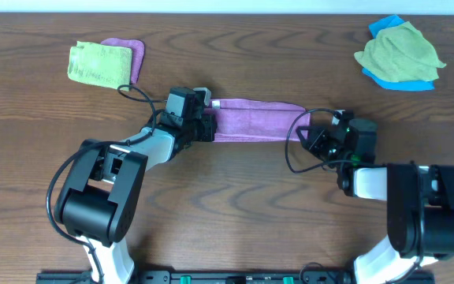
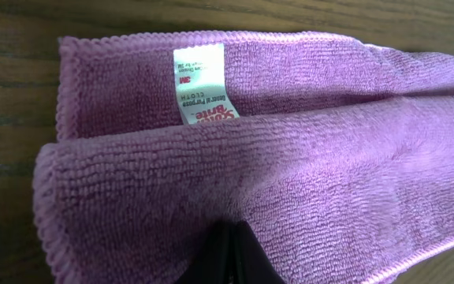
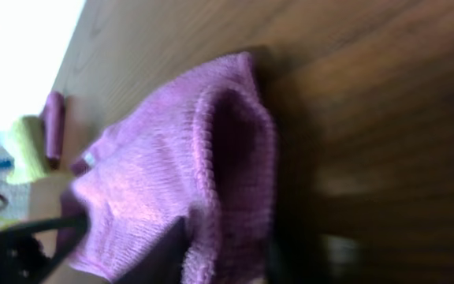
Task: Fold the cloth
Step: 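Move the right gripper leftward toward the left gripper, folding the strip in half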
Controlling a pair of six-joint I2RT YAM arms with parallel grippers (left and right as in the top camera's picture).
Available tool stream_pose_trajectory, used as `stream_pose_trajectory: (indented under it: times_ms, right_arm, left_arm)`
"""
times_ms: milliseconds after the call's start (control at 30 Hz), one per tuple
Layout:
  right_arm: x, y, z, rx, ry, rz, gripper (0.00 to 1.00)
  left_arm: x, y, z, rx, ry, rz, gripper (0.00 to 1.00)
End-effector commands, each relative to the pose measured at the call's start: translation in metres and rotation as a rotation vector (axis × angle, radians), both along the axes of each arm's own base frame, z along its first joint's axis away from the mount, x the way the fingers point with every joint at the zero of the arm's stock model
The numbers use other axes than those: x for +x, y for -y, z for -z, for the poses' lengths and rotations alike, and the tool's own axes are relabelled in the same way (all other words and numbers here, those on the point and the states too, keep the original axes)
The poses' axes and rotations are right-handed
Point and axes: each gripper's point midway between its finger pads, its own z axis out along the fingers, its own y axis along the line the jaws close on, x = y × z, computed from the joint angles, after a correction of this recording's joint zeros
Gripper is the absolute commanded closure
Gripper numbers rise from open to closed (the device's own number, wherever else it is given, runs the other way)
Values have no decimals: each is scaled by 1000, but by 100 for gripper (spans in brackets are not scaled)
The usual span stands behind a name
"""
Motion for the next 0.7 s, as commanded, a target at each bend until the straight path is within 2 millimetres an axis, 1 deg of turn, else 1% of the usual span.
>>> stream_pose_trajectory:
  times_ms: [0, 33, 133, 300, 400, 500, 667]
  right_arm:
    - [11, 5, 0, -39, 17, 22, 94]
    - [13, 4, -3, -39, 27, 17, 98]
    - [21, -5, -15, -27, 75, -30, 99]
    - [36, -38, -45, 6, 176, -161, 99]
    - [40, -56, -58, 16, 214, -215, 99]
    - [39, -78, -69, 44, 242, -287, 99]
    - [28, -110, -75, 64, 253, -373, 99]
  left_arm:
    - [-7, -2, 19, 23, -48, 5, 94]
    - [-7, -2, 19, 24, -49, 5, 94]
    - [-8, -2, 20, 26, -56, 5, 94]
    - [-8, -4, 21, 33, -57, 0, 94]
    - [-8, -4, 21, 33, -57, 0, 94]
    - [-8, -4, 21, 32, -58, -3, 94]
    - [-8, -4, 21, 30, -61, -6, 94]
